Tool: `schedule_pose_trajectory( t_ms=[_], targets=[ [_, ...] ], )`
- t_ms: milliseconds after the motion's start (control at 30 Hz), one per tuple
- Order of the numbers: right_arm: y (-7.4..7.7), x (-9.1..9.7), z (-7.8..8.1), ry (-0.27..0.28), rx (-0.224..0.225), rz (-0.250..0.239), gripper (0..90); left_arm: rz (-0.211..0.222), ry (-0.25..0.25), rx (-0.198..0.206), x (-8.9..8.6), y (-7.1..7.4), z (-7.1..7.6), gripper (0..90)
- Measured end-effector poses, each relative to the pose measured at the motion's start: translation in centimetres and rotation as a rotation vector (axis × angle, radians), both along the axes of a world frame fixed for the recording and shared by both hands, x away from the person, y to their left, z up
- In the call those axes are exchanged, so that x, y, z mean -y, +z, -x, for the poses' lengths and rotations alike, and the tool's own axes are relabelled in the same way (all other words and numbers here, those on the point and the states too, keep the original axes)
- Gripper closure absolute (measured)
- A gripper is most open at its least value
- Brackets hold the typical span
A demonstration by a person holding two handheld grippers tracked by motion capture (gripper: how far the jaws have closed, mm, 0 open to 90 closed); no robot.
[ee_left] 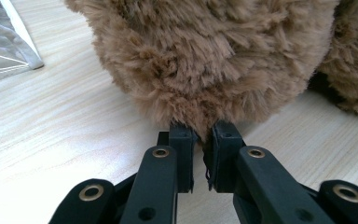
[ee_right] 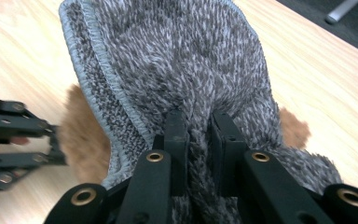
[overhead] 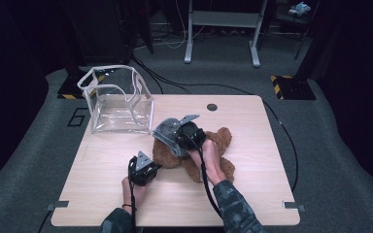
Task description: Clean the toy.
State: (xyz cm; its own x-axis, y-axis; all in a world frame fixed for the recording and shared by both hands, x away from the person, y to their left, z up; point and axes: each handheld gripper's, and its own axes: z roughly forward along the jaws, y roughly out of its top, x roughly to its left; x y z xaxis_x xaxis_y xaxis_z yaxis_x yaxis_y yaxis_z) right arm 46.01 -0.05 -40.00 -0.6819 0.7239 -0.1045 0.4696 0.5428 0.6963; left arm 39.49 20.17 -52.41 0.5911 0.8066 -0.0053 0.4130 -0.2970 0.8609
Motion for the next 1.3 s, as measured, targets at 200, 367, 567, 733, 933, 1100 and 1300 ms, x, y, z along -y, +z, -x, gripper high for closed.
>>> schedule_pose_trajectory(
  t_ms=[200,367,567,733,933,1100,1300],
  targets=[
    [-0.5,2.3,0.0,-0.042,-0.01,0.021,79.0,0.0,0.0,0.002,0.0,0.0,0.0,81.9],
    [-0.2,4.0,0.4,-0.074,0.001,0.029,78.8,0.0,0.0,0.002,0.0,0.0,0.0,81.8],
    [0.2,5.1,0.5,-0.098,0.01,0.024,78.8,0.001,0.001,0.002,0.0,0.0,0.0,81.8],
    [0.7,3.9,0.7,-0.08,0.02,0.006,78.7,-0.002,0.001,0.002,0.0,0.0,0.0,81.8],
    [0.9,2.5,1.0,-0.039,0.029,0.004,78.7,0.004,0.009,0.009,0.1,-0.1,0.0,81.8],
    [1.5,1.0,1.0,0.007,0.048,-0.014,78.7,0.002,0.004,0.001,0.1,0.0,0.0,81.8],
    [0.0,0.1,0.3,0.001,0.017,0.024,78.6,-0.007,0.003,0.005,0.1,0.0,0.0,81.8]
  ],
)
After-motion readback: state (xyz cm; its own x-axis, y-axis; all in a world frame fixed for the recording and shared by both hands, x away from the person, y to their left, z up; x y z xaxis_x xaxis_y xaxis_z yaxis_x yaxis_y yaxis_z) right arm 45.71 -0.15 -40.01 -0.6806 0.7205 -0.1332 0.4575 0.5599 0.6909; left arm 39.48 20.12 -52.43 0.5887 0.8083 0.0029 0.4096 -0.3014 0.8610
